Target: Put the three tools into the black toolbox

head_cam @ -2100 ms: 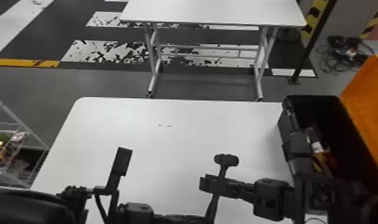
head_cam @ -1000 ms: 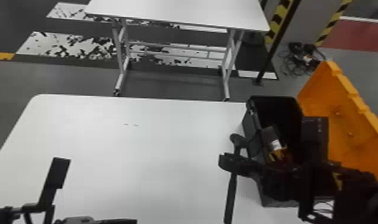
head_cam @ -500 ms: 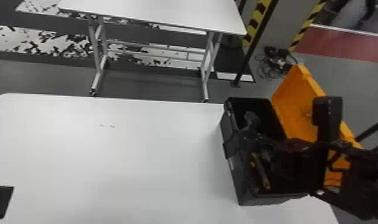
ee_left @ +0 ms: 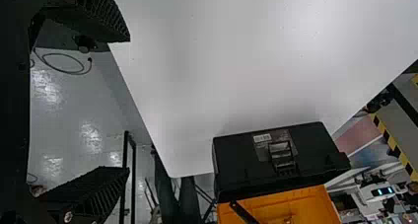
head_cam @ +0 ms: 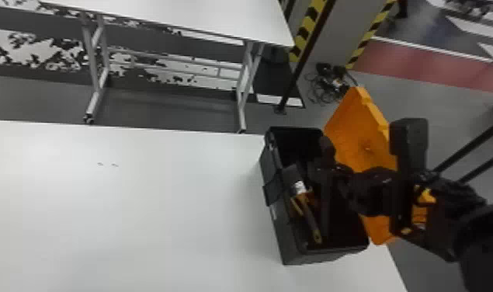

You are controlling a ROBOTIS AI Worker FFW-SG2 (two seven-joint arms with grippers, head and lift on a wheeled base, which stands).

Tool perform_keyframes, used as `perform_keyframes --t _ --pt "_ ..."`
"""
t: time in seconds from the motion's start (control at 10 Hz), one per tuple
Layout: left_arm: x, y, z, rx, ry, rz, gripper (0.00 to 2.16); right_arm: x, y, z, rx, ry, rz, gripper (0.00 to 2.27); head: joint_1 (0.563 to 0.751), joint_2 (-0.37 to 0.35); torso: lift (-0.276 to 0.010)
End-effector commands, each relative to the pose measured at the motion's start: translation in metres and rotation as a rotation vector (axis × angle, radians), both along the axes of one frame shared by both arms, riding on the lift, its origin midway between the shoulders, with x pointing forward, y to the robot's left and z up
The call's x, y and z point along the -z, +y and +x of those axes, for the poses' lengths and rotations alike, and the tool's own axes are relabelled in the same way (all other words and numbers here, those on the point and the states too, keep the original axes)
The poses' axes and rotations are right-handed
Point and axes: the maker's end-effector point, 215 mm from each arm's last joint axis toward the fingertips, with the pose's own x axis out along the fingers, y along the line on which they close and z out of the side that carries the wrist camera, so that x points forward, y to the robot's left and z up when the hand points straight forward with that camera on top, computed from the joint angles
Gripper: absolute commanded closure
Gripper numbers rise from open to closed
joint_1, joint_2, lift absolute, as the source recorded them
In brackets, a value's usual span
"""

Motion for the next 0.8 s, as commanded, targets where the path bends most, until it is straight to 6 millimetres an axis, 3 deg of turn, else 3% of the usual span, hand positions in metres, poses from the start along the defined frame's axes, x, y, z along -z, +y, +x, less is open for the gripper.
perform_keyframes --t 0.0,0.2,0.3,0.4,0.5,0.7 --pt "0.0 0.004 0.001 -0.013 -0.002 0.003 0.09 0.009 -0.021 0.006 -0.001 -0.015 -0.051 2.25 0.695 -0.324 -0.051" --pt "-0.003 0.002 0.005 -0.022 -0.019 -0.009 0.09 0.028 -0.034 0.017 -0.013 -0.032 -0.028 2.25 0.695 -0.35 -0.051" --pt "-0.003 0.001 0.006 -0.024 -0.022 -0.014 0.08 0.042 -0.037 0.018 0.002 -0.009 -0.002 1.5 0.695 -0.35 -0.051" --pt "-0.003 0.002 0.009 -0.027 -0.034 -0.007 0.08 0.049 -0.036 0.016 0.01 0.009 0.023 0.0 0.695 -0.35 -0.051" --pt "0.0 0.005 0.013 -0.031 -0.049 0.011 0.08 0.054 -0.025 0.007 0.016 0.034 0.092 0.0 0.695 -0.35 -0.051" --pt "0.004 0.006 0.024 -0.044 -0.093 0.029 0.08 0.06 0.021 -0.011 0.032 0.045 0.252 0.06 0.695 -0.342 -0.051"
